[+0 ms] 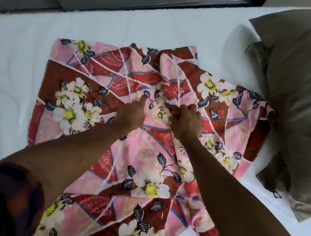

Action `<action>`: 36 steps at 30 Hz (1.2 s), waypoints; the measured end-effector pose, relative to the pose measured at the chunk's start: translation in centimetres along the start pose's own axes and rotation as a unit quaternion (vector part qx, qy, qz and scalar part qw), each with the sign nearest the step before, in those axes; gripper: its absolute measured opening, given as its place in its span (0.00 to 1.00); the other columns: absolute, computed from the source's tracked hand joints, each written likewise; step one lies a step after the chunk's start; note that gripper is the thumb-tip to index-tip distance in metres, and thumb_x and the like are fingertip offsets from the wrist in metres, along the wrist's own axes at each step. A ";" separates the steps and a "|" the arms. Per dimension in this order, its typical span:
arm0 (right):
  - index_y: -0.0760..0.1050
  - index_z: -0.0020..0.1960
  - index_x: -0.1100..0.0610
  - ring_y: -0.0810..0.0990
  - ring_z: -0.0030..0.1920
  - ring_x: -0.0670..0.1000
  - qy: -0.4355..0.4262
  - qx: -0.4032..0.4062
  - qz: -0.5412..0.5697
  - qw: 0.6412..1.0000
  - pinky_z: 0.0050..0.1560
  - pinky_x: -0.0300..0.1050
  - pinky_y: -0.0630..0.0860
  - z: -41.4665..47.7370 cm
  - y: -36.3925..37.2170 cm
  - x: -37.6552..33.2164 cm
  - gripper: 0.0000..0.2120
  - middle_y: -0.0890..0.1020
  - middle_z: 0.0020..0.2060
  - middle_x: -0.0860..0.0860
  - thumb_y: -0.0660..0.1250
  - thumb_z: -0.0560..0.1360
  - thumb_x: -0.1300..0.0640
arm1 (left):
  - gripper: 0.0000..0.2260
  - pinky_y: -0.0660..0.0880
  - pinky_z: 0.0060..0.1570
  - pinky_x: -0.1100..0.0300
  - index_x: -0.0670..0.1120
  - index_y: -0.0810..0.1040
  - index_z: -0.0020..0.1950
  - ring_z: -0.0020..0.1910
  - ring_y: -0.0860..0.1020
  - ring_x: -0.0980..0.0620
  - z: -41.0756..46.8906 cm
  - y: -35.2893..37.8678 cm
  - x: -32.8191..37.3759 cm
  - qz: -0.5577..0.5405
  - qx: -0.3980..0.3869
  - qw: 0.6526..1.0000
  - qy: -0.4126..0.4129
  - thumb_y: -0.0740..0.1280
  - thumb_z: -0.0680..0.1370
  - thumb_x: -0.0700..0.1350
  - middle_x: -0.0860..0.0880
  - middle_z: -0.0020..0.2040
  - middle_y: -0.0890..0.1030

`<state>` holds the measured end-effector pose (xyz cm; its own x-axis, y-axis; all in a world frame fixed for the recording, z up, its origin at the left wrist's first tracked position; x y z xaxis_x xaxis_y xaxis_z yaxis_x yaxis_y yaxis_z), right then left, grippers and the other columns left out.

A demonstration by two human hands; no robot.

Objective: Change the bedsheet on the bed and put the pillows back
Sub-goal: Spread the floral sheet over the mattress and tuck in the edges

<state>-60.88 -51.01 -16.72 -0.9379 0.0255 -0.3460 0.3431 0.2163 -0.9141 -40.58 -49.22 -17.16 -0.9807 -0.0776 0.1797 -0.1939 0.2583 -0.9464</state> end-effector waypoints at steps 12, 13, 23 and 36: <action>0.74 0.51 0.56 0.80 0.46 0.62 -0.114 -0.063 0.055 0.990 0.38 0.49 0.72 -3.2 3.8 -11.3 0.08 0.81 0.46 0.56 0.59 0.81 0.53 | 0.35 0.77 0.37 0.56 0.58 0.55 0.81 0.41 0.82 0.44 -7.2 -1.0 -12.9 0.127 -0.050 0.991 -0.010 0.65 0.77 0.43 0.47 0.46 0.82; 0.74 0.51 0.56 0.81 0.47 0.63 -0.120 -0.072 0.055 0.989 0.38 0.49 0.70 -3.6 4.1 -12.6 0.07 0.82 0.46 0.57 0.59 0.81 0.54 | 0.35 0.77 0.37 0.57 0.58 0.55 0.81 0.42 0.83 0.44 -8.2 -1.2 -14.6 0.130 -0.052 0.990 -0.032 0.65 0.76 0.42 0.46 0.48 0.82; 0.75 0.65 0.49 0.83 0.50 0.60 0.077 -0.027 0.086 0.993 0.45 0.49 0.78 -2.0 2.8 -9.9 0.16 0.85 0.51 0.54 0.61 0.78 0.49 | 0.34 0.76 0.44 0.55 0.52 0.48 0.82 0.53 0.81 0.44 -18.8 -1.7 -24.2 0.141 -0.148 0.969 -0.137 0.61 0.80 0.45 0.46 0.59 0.81; 0.65 0.73 0.49 0.75 0.63 0.58 0.164 0.094 0.188 0.964 0.57 0.56 0.76 -1.3 1.7 -8.8 0.30 0.73 0.67 0.55 0.68 0.75 0.42 | 0.30 0.76 0.51 0.45 0.49 0.74 0.69 0.60 0.74 0.41 -10.4 -3.3 -15.7 -0.047 0.061 0.994 -0.078 0.66 0.67 0.53 0.46 0.61 0.76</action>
<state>-52.08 -49.62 -14.97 -0.7000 0.3818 -0.6035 0.6368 -0.0489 -0.7695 -24.86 -38.83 -14.07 -0.9406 -0.2459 0.2339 -0.2701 0.1249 -0.9547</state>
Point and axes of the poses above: each hand's wrist, its own z-axis towards the middle knuckle, its own y-axis out of the palm, x = y × z, the point moved 2 cm from there along z, towards the middle knuckle
